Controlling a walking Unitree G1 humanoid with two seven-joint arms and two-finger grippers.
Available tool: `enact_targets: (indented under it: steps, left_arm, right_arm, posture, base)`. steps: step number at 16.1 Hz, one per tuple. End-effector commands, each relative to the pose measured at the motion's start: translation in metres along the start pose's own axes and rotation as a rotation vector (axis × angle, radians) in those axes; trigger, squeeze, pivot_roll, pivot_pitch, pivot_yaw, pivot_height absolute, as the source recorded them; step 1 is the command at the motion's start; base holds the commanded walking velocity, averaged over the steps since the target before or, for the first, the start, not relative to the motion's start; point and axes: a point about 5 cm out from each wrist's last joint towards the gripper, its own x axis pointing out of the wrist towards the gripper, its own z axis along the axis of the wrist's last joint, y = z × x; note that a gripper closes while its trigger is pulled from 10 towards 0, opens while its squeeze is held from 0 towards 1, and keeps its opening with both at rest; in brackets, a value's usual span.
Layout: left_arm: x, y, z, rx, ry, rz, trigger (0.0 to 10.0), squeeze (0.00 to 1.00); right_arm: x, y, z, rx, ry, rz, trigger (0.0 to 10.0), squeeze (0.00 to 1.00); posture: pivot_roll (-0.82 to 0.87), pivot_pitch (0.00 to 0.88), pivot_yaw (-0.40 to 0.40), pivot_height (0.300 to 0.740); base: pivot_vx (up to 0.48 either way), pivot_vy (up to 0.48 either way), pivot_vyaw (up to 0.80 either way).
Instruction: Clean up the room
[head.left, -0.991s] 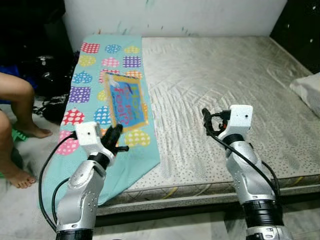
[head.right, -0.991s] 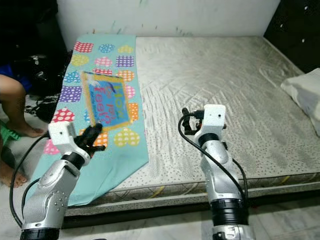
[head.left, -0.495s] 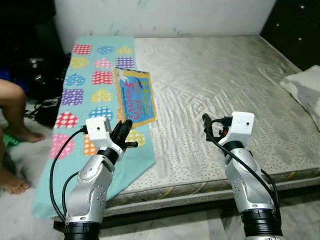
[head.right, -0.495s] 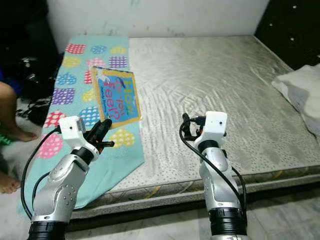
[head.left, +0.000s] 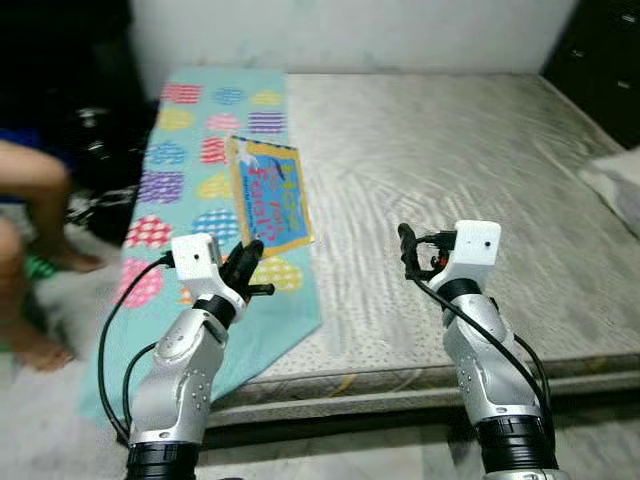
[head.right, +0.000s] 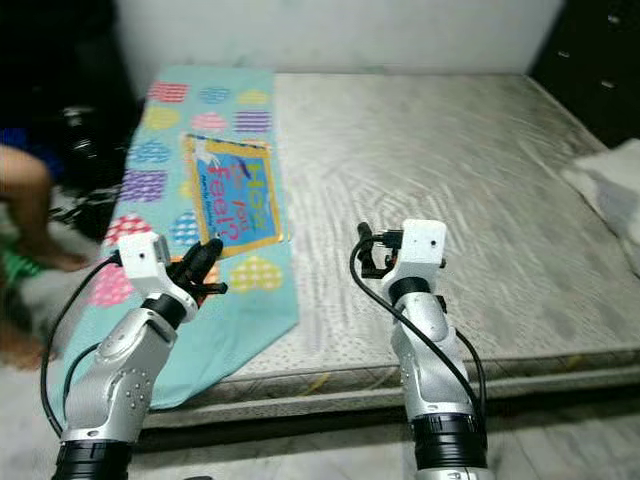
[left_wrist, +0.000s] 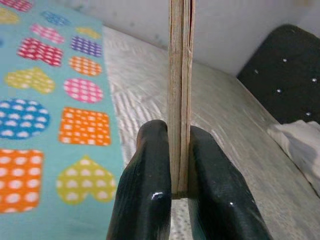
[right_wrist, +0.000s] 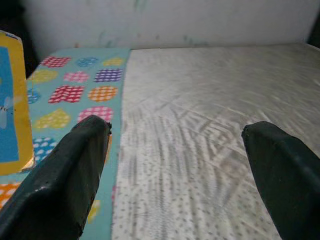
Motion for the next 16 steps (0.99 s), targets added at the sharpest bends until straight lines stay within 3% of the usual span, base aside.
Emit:
enact_targets:
  steps: [1,6,16]
  left_arm:
    - [0.0016,-0.0082,0.0119,0.011,-0.052,-0.042,10.0,0.00]
    - [0.0041,-0.0100,0.0139,0.011,-0.052,-0.052,10.0,0.00]
    - [0.0026,-0.0093,0.0113,-0.007,-0.043,-0.049,10.0,0.00]
  right_arm:
    - [-0.0010,-0.0013,-0.0046,-0.008,0.013,-0.008,10.0,0.00]
    - [-0.0018,-0.0009,-0.0062,-0.046,0.009,0.001,10.0,0.00]
    - [-0.0010,-0.0002,-0.0054,-0.056,-0.003,0.003,10.0,0.00]
  posture:
    - [0.00,0.066,-0.031,0.740]
    - [-0.01,0.067,-0.028,0.740]
    - [-0.01,0.075,-0.033,0.740]
  base:
    - [0.000,0.000,0.00]
    - [0.000,0.000,0.00]
    - [0.000,-0.281,0.00]
